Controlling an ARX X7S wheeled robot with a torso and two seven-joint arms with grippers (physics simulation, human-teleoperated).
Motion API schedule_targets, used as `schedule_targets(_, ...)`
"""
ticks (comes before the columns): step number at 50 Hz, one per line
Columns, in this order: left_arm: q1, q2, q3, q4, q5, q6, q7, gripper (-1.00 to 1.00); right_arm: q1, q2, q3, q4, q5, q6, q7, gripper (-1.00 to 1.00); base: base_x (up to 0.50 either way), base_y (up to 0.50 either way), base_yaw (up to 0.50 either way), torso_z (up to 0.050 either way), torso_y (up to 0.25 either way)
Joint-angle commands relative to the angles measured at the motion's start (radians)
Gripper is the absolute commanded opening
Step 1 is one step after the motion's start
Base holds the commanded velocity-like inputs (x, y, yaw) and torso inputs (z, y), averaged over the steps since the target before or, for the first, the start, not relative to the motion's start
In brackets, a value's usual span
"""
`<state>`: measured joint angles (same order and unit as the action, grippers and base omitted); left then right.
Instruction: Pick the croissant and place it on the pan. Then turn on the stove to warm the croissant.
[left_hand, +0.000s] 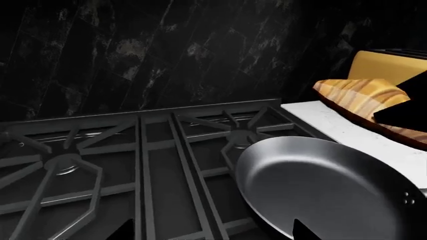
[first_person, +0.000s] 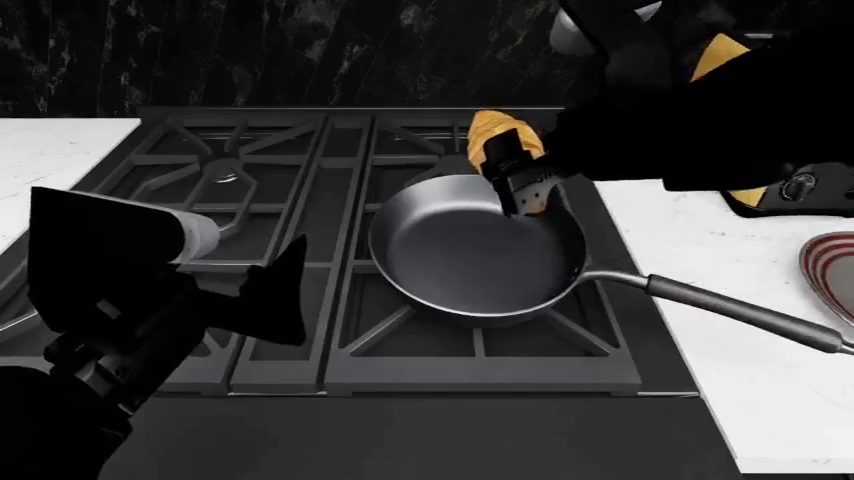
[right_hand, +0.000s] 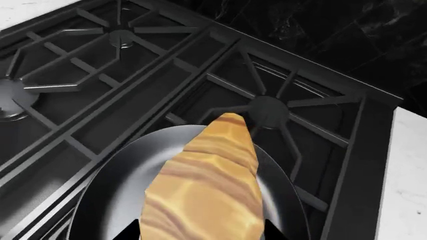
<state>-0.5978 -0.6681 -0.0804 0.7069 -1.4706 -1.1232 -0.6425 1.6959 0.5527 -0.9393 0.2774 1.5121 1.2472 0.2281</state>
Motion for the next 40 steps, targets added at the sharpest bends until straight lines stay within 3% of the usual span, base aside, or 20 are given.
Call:
schedule_targets(1, -0.006, -0.005, 0.004, -0.002, -0.021, 0.001, -0.022, 1.0, 0.082, -0.081, -0.105, 0.168, -0.175, -0.011, -0.232, -1.0, 0.0, 0.0, 0.0, 0.0, 0.0)
schedule_targets(12, -0.006, -0.007, 0.013, -0.006, 0.0, 0.006, -0.014, 1.0, 0.086, -0.155, -0.202, 0.307, -0.293, -0.079, -0.381, -1.0, 0.0, 0.0, 0.0, 0.0, 0.0)
schedule_targets(40, -0.01, -0.019, 0.029, 0.006, -0.016, 0.01, -0.02, 1.0, -0.009, -0.225, -0.273, 0.427, -0.363, -0.161, -0.464, -1.0, 0.0, 0.0, 0.0, 0.0, 0.0)
